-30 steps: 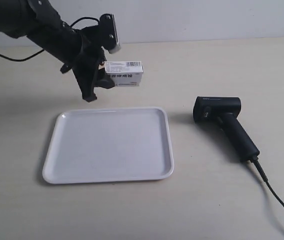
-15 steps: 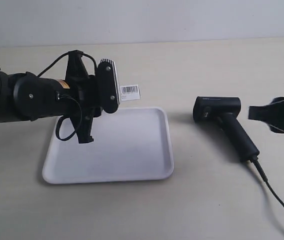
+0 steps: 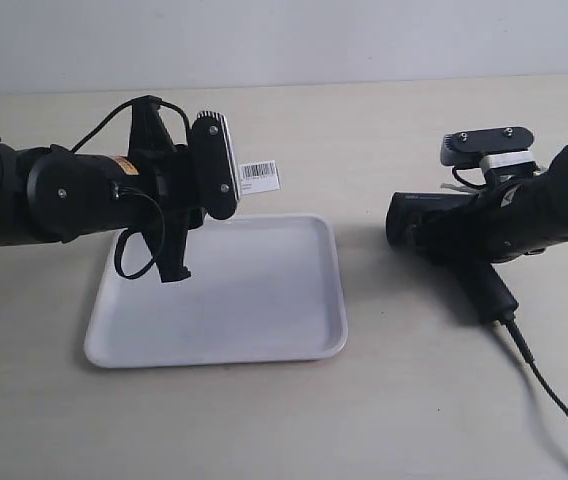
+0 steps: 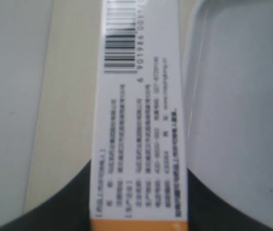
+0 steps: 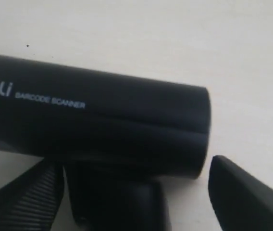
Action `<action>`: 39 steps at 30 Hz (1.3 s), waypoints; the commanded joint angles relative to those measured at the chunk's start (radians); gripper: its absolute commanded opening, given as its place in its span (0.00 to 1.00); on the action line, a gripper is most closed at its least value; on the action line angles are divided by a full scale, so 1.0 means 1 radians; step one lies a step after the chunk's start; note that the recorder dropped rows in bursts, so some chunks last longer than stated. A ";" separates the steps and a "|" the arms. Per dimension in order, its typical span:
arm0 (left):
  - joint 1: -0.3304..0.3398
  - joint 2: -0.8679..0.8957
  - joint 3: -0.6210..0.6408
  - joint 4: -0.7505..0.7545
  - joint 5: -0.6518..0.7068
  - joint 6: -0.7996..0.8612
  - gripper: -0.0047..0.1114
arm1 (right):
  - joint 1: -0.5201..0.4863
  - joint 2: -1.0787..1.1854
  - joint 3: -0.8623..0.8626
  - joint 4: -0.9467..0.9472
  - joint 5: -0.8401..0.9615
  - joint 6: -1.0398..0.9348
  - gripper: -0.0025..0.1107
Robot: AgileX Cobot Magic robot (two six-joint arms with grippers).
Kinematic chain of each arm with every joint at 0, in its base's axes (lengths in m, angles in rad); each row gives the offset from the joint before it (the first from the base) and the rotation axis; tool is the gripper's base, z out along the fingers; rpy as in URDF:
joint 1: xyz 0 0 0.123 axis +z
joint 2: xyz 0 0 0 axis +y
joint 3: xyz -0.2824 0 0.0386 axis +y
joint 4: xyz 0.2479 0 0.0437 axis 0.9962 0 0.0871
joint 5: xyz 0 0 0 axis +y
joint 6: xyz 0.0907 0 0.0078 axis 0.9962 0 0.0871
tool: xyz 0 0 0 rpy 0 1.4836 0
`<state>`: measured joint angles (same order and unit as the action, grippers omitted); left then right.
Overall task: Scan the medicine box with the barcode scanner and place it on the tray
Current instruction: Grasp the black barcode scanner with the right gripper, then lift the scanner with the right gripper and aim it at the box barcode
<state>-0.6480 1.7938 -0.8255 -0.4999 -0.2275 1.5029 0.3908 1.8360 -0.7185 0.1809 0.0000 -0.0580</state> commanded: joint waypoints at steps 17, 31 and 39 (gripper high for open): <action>0.042 -0.019 0.003 0.083 0.081 -0.017 0.04 | 0.002 -0.222 -0.017 -0.080 0.169 -0.133 0.02; 0.058 -0.077 0.003 0.051 0.216 -0.024 0.04 | 0.002 -0.206 -0.017 -0.156 0.147 -0.025 0.02; 0.042 0.014 0.001 -0.055 0.255 -0.024 0.04 | 0.004 -0.061 -0.017 -0.156 0.017 0.009 0.02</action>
<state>-0.5926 1.7874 -0.8238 -0.5078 0.0281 1.4903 0.3908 1.7436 -0.7270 0.0275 0.0867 -0.0565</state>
